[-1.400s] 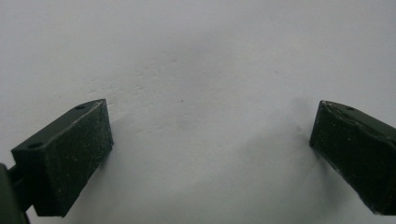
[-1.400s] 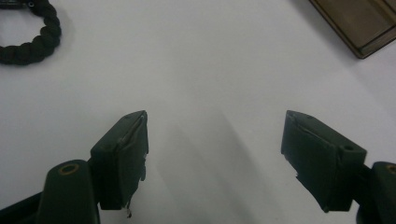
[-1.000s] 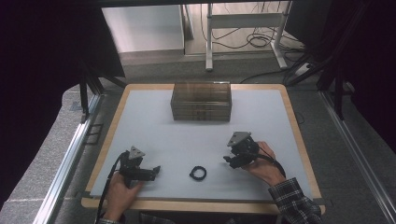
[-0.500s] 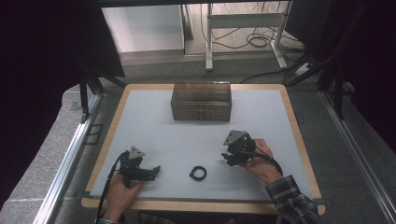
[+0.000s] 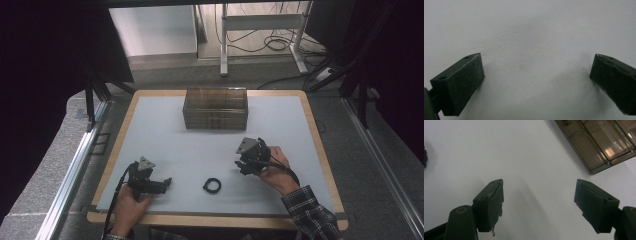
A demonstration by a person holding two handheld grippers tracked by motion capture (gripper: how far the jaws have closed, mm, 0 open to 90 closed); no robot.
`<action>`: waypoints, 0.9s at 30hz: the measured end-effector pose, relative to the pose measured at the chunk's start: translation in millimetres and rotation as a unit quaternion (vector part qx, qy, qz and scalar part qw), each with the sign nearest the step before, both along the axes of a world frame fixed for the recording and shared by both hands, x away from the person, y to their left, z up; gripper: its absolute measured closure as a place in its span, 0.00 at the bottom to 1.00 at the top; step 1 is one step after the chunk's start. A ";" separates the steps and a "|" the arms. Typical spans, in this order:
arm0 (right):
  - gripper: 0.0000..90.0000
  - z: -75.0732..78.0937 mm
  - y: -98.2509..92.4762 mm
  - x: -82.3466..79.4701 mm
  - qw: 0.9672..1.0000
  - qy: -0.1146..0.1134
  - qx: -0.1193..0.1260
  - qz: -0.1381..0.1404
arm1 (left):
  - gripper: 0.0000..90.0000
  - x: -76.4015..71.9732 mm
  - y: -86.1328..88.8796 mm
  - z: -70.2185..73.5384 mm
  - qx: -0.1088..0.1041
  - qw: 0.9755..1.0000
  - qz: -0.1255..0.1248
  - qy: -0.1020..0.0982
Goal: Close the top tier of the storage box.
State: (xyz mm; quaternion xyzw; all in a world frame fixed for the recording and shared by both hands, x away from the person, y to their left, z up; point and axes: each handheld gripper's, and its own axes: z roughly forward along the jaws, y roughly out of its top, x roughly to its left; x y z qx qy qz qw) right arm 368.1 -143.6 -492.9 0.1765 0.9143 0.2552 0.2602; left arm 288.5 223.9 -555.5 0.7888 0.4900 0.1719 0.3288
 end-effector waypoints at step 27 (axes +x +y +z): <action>0.31 3.1 19.1 7.5 0.999 -0.044 -0.021 0.004 | 0.00 0.1 0.1 0.0 0.001 1.000 0.000 -0.001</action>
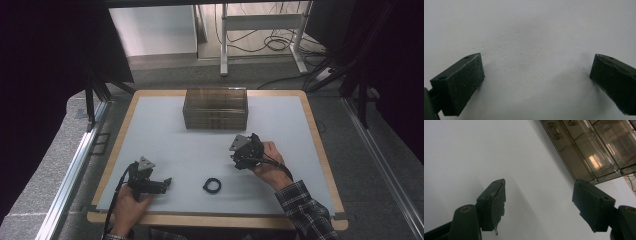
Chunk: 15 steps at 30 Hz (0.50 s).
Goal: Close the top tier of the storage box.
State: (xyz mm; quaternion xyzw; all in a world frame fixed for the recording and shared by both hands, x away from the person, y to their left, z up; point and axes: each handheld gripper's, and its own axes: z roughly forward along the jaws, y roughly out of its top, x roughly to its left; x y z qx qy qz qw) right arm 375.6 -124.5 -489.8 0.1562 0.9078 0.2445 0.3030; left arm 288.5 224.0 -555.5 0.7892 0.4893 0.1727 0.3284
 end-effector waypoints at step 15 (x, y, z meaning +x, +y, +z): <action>0.34 1.0 6.2 4.2 1.000 -0.018 -0.010 0.005 | 0.00 0.1 0.1 0.0 0.000 1.000 -0.001 0.000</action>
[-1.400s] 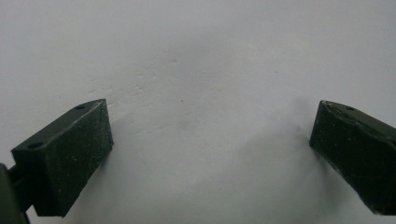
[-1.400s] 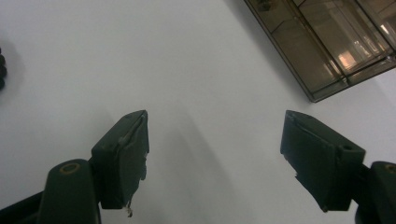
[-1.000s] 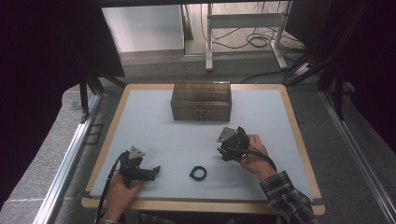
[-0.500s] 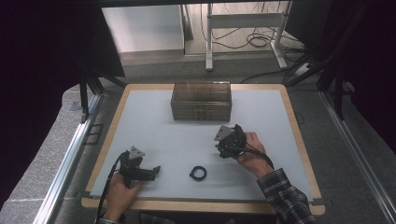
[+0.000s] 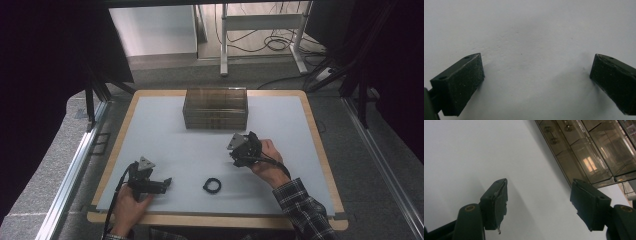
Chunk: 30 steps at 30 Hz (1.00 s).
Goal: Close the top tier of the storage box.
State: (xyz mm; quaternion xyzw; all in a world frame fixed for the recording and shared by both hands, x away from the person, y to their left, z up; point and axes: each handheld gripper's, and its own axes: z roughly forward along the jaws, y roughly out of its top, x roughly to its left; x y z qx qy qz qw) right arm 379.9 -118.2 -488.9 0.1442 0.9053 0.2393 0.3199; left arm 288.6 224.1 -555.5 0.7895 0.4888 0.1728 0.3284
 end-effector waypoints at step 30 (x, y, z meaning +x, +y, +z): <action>0.43 3.1 14.5 8.0 0.999 -0.035 -0.010 0.005 | 0.00 0.0 0.0 0.0 0.000 1.000 0.000 0.000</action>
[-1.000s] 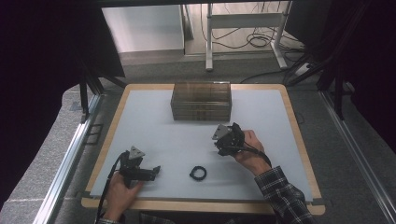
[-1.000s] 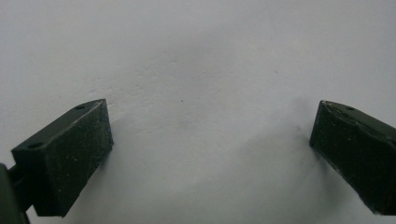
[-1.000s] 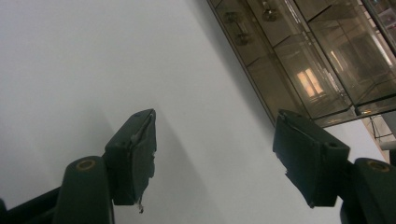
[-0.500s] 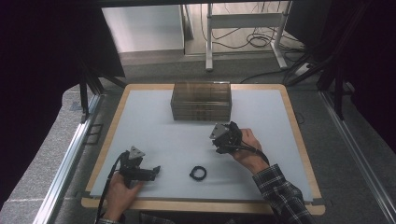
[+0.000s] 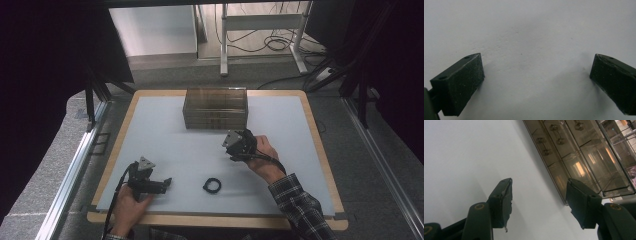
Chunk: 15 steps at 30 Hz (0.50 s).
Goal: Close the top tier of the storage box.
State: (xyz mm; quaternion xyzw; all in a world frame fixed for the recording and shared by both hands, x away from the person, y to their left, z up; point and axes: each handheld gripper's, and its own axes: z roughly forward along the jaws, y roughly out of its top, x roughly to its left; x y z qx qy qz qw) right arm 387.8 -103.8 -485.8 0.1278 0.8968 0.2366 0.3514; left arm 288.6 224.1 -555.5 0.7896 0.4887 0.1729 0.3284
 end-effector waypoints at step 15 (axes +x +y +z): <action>0.44 -0.2 11.6 3.9 0.999 -0.025 -0.026 0.005 | 0.00 0.0 0.0 0.0 0.000 1.000 0.000 0.000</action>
